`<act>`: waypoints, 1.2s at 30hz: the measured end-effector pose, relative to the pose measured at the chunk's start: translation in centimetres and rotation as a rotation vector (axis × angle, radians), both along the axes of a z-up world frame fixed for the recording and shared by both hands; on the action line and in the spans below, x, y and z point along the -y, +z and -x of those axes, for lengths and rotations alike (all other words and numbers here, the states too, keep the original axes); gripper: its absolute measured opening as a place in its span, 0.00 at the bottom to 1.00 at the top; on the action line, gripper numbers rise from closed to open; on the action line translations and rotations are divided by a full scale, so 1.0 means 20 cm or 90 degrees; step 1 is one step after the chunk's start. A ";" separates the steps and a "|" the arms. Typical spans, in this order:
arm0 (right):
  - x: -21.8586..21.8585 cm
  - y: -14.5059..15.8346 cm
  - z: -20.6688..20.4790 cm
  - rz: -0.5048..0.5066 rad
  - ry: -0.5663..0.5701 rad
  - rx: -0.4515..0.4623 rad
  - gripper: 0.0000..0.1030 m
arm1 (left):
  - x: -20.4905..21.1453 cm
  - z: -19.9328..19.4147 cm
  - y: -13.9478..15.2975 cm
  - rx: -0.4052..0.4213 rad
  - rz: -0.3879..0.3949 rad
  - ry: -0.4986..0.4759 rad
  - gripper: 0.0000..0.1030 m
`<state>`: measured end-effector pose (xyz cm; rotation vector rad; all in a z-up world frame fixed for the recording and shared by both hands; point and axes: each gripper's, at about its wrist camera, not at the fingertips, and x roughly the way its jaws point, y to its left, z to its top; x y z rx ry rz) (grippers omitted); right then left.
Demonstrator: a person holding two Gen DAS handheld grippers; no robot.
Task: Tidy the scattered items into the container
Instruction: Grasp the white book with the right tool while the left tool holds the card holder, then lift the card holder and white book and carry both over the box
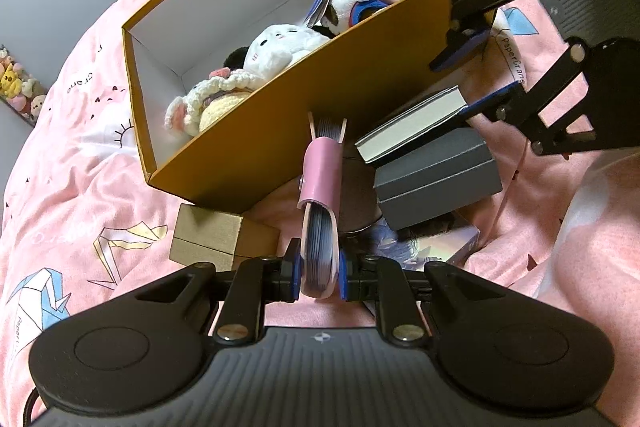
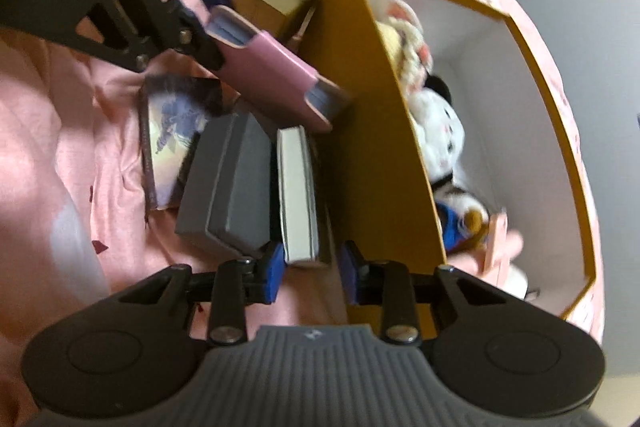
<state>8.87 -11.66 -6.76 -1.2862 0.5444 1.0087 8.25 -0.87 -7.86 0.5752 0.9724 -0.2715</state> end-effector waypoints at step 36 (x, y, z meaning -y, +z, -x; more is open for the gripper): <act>0.12 0.44 0.10 -0.184 -0.108 -0.082 0.17 | -0.10 0.11 0.33 0.049 0.116 0.061 0.18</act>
